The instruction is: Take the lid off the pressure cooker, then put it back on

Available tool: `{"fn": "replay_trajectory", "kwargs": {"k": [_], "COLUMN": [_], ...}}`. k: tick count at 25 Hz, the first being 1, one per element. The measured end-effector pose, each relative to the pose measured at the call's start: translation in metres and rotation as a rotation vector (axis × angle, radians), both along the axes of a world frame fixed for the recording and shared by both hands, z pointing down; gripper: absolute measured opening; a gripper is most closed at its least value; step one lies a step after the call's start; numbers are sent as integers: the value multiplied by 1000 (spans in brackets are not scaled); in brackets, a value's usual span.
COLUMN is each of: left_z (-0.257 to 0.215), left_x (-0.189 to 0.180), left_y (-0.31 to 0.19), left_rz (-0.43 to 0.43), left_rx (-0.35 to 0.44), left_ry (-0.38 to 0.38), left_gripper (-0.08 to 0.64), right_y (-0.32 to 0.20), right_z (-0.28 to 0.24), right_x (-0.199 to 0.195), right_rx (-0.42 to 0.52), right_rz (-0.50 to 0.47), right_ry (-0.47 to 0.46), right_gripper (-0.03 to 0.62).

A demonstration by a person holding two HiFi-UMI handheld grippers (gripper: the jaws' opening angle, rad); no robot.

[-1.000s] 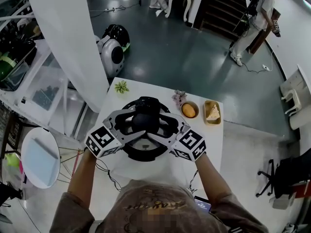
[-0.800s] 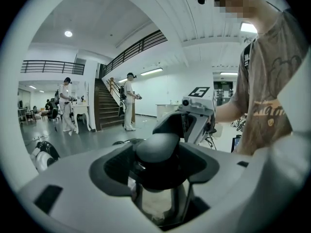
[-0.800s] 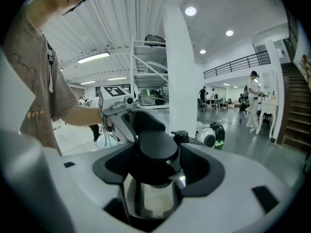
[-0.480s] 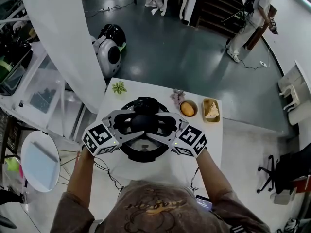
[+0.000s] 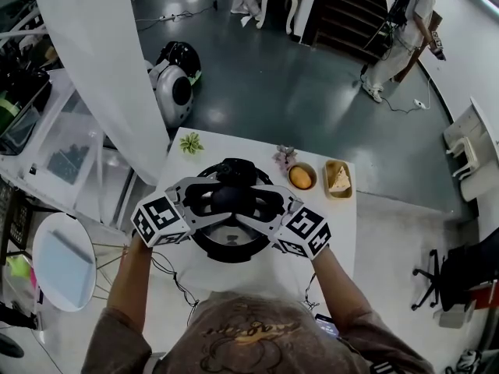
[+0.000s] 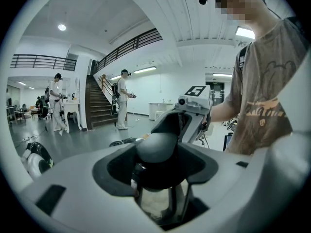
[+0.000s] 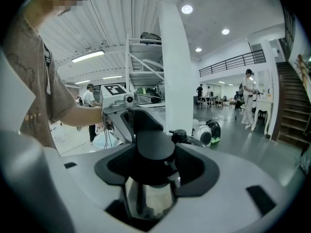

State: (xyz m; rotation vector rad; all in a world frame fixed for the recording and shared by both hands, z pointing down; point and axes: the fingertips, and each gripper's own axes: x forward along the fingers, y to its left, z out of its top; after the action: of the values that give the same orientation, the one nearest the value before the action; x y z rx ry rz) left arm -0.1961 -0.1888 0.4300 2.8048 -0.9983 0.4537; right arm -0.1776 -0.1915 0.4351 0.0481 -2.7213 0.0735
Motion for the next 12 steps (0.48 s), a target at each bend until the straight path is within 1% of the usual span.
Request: {"fn": "replay_trajectory", "kwargs": {"k": [6, 12], "left_z": [0, -1], "left_x": [1, 2], "left_y": [0, 0], "left_rz": [63, 167], "left_rx": [-1, 1], "left_ry": [3, 7], "left_gripper": [270, 270], "right_y": [1, 3], "right_z": [0, -1], "right_x": [1, 3], "right_rx": [-17, -28], "right_rz": [69, 175], "right_ry": [7, 5], "right_gripper": [256, 256]}}
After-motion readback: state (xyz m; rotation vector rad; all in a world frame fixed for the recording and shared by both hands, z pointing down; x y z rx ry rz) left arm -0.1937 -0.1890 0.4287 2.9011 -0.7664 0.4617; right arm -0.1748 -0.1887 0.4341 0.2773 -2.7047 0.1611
